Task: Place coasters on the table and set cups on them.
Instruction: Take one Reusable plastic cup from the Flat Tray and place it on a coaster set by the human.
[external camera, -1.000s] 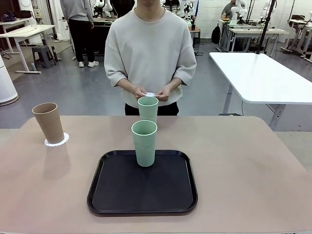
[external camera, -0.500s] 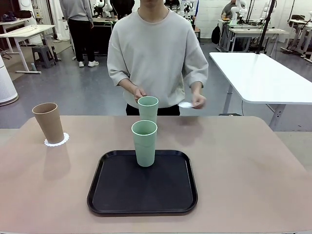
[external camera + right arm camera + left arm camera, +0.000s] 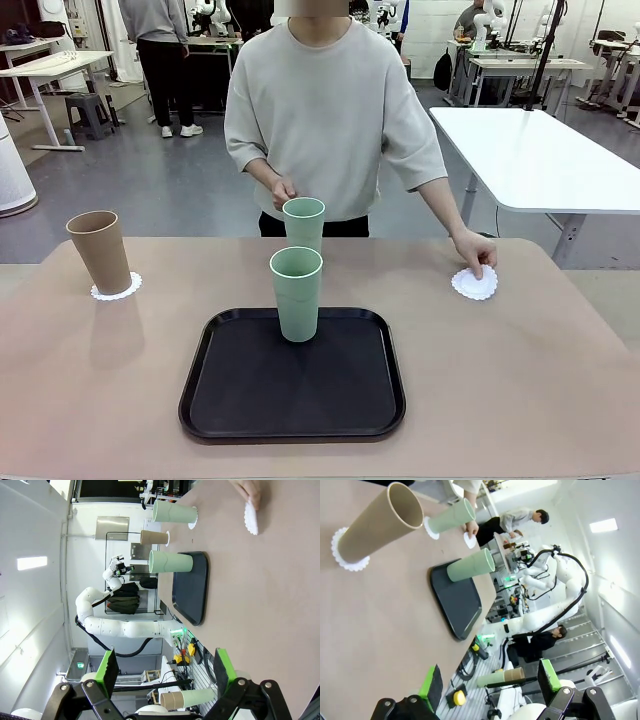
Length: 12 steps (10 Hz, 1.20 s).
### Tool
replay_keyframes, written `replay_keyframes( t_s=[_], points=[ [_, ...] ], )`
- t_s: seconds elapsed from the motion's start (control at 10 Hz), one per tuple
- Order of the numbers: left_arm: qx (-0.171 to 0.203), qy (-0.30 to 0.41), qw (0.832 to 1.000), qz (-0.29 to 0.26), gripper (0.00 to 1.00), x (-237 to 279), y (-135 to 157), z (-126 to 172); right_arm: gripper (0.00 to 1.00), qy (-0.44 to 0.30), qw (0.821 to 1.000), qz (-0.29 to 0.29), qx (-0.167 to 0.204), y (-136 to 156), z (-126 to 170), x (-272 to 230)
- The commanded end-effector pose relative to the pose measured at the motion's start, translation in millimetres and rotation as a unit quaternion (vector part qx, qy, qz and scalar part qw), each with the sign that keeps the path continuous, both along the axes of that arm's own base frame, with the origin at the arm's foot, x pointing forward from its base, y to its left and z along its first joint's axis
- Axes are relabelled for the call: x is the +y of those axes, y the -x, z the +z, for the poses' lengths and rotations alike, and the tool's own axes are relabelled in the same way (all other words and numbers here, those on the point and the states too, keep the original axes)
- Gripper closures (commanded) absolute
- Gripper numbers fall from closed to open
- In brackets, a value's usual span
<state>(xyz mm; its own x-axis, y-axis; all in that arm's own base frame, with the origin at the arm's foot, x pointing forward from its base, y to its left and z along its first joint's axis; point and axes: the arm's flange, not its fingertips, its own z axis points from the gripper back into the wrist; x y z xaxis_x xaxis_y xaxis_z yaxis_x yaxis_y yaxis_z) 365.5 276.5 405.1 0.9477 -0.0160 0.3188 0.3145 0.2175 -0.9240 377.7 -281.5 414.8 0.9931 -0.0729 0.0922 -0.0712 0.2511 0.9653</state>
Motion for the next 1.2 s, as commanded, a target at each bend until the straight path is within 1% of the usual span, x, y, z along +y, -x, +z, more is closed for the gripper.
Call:
replay_keyframes(
  t_s=[0.0, 1.1],
  points=[
    [-0.001, 0.001, 1.0, 0.002, 0.0, -0.8, 2.2, 0.7, 0.0, -0.003, 1.0, -0.006, -0.003, -2.2, 0.5, 0.7],
    [-0.001, 0.001, 1.0, 0.002, 0.0, -0.8, 2.2, 0.7, 0.0, -0.003, 1.0, -0.006, -0.003, -2.2, 0.5, 0.7]
  ],
)
